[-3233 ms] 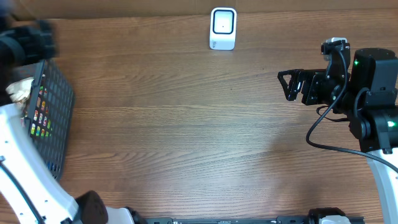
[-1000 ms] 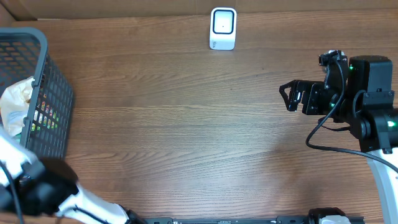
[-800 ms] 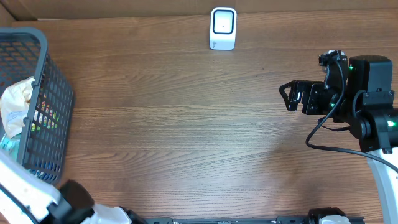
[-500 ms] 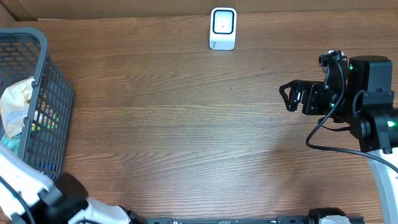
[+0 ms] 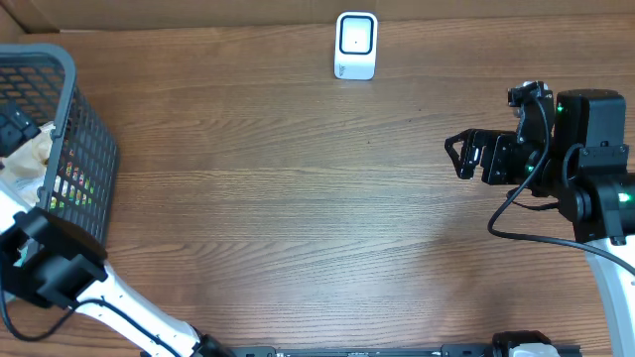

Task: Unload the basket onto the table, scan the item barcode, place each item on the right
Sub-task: 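Grasp the cream bread bag inside the basket with the left gripper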

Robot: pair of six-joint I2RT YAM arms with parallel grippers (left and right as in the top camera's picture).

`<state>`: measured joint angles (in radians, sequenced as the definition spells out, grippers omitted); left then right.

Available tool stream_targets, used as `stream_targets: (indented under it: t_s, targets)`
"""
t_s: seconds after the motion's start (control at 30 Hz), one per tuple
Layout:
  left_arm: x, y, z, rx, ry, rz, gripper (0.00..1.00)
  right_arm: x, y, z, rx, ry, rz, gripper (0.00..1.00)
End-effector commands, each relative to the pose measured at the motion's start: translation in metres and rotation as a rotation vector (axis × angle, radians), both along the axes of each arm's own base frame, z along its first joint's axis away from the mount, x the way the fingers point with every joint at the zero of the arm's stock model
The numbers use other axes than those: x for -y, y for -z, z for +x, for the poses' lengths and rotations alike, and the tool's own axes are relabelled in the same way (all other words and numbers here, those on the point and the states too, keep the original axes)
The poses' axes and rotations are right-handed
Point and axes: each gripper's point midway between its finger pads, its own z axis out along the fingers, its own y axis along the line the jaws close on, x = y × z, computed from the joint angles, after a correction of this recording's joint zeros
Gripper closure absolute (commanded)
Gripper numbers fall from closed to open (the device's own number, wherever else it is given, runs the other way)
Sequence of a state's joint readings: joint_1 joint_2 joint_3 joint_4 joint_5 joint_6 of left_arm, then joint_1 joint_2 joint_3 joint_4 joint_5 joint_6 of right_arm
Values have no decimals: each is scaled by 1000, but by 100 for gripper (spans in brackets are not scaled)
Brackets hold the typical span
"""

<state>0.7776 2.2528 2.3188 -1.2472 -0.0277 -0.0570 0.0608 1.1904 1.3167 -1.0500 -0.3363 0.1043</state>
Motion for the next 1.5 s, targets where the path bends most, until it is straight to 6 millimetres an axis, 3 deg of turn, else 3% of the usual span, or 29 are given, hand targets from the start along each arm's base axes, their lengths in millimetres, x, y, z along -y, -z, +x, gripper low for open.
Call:
stream_targets:
  t_s: [0.0, 0.23, 0.4, 0.47, 0.53, 0.63, 0.73, 0.8, 0.93, 1.03, 1.17, 1.33, 1.47]
  targets:
    - [-19, 31, -8, -52, -46, -5, 0, -3, -10, 2, 25, -10, 6, 0]
    - [-36, 65, -4, -88, -60, 14, 0, -5, -10, -1, 16, -21, 18, 0]
    - [-28, 93, 9, -67, 1, -61, 1, -6, -10, -1, 16, -22, 20, 0]
    - [-21, 104, 10, -71, 11, -106, 15, -6, -10, -1, 16, -22, 20, 0]
    - [-15, 113, 8, -87, 16, -139, 35, -6, -10, -1, 16, -22, 20, 0]
    - [-11, 115, 4, -103, 16, -156, 76, -6, -10, -1, 16, -22, 20, 0]
    - [-8, 109, -1, -112, 11, -166, 96, -6, -10, -1, 16, -22, 20, 0]
    - [-7, 100, -5, -110, 2, -168, 96, -6, -10, -1, 16, -22, 20, 0]
    - [-10, 61, -8, -42, -28, -134, 96, -6, -10, -1, 16, -22, 20, 0]
    - [-6, 12, -4, 78, -13, -115, 96, -6, -10, -1, 17, -22, 19, 0]
    - [5, -73, -9, 258, -35, -53, 96, -6, -10, -1, 17, -22, 19, 0]
    - [37, -173, -33, 409, -22, 83, 96, -6, -10, -1, 17, -22, 19, 0]
    - [85, -219, -49, 477, 39, 97, 96, -6, -10, 0, 19, -22, 19, 0]
